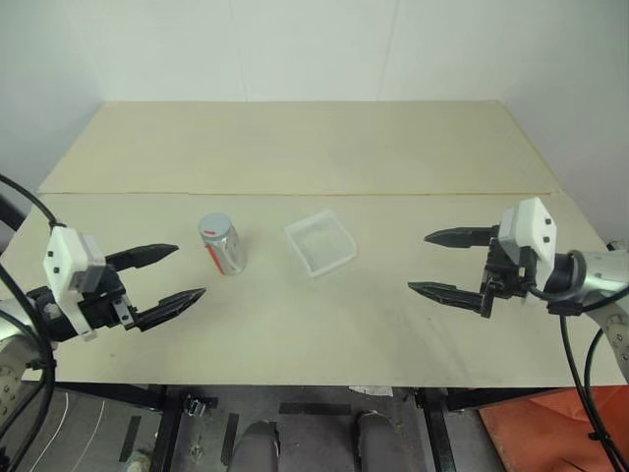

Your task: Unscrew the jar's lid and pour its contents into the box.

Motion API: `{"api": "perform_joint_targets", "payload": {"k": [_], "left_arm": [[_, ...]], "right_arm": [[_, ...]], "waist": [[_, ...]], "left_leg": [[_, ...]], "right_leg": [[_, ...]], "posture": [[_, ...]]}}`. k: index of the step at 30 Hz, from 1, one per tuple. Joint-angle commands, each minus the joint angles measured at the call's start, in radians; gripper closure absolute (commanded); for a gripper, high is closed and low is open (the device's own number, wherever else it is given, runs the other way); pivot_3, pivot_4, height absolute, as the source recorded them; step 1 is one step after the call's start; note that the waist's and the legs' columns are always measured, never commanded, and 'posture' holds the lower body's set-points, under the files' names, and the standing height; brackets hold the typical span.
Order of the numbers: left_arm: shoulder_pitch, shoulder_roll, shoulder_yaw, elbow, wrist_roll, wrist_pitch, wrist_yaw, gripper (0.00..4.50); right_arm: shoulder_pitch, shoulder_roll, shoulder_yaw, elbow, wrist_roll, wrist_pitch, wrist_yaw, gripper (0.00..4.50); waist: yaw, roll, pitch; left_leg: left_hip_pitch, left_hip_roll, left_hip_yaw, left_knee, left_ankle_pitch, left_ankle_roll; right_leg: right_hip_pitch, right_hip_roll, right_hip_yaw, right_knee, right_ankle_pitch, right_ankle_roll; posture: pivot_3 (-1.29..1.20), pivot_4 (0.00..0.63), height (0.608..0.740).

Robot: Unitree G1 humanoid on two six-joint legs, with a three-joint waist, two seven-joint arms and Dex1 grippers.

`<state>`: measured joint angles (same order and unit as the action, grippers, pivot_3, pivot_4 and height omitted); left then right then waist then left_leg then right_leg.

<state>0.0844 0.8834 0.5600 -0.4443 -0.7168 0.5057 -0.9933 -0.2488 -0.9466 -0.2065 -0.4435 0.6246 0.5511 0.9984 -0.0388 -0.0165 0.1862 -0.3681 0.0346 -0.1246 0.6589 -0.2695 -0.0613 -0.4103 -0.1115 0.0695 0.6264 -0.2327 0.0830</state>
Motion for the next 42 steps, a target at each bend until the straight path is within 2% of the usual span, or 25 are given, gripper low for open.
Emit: {"api": "perform_joint_targets", "payload": {"k": [1, 5, 10, 20, 30, 42], "left_arm": [[-0.032, 0.017, 0.01, -0.016, -0.031, 0.009, 0.004, 0.02], [-0.053, 0.003, -0.009, 0.005, -0.028, 0.011, 0.021, 0.02], [0.015, -0.026, 0.004, -0.021, 0.007, -0.007, 0.049, 0.02], [0.073, -0.271, -0.104, -0.059, 0.179, -0.062, 0.364, 0.02], [-0.095, -0.455, -0.256, 0.108, 0.374, -0.215, 0.562, 0.02], [-0.247, -0.493, -0.344, 0.313, 0.422, -0.335, 0.541, 0.02]], "right_arm": [[0.026, 0.003, -0.037, -0.051, 0.008, -0.018, -0.007, 0.0], [0.074, -0.006, -0.061, -0.079, 0.014, -0.006, -0.005, 0.0], [0.076, -0.013, -0.114, -0.066, 0.047, -0.018, 0.021, 0.0], [0.042, -0.016, -0.135, -0.071, 0.033, -0.019, 0.003, 0.0], [-0.046, -0.028, -0.097, -0.049, 0.042, -0.015, 0.037, 0.0], [-0.047, -0.021, -0.084, -0.067, 0.044, 0.003, 0.028, 0.0]], "waist": [[0.0, 0.0, 0.0], [-0.001, 0.0, 0.0], [-0.009, 0.0, 0.0], [-0.002, -0.001, 0.0], [0.003, -0.001, 0.0], [0.003, -0.001, 0.0]], "left_leg": [[0.0, 0.0, 0.0, 0.0, 0.0, 0.0], [0.0, 0.0, 0.0, 0.0, 0.0, 0.0], [0.0, 0.0, 0.0, 0.0, 0.0, 0.0], [0.0, 0.0, 0.0, 0.0, 0.0, 0.0], [0.001, 0.0, 0.0, 0.001, 0.0, 0.0], [0.001, 0.0, 0.0, 0.001, 0.0, 0.0]], "right_leg": [[0.0, 0.0, 0.0, 0.0, 0.0, 0.0], [0.0, 0.0, 0.0, 0.0, 0.0, 0.0], [0.0, 0.0, 0.0, 0.0, 0.0, 0.0], [0.001, 0.0, 0.0, -0.001, 0.0, 0.0], [0.002, 0.0, 0.0, -0.002, 0.001, 0.0], [0.002, 0.0, 0.0, -0.002, 0.001, 0.001]], "posture": [[0.0, 0.15, 0.74], [0.0, 0.15, 0.74], [0.0, 0.15, 0.74], [0.0, 0.15, 0.74], [0.0, 0.15, 0.74], [0.0, 0.15, 0.74]]}}
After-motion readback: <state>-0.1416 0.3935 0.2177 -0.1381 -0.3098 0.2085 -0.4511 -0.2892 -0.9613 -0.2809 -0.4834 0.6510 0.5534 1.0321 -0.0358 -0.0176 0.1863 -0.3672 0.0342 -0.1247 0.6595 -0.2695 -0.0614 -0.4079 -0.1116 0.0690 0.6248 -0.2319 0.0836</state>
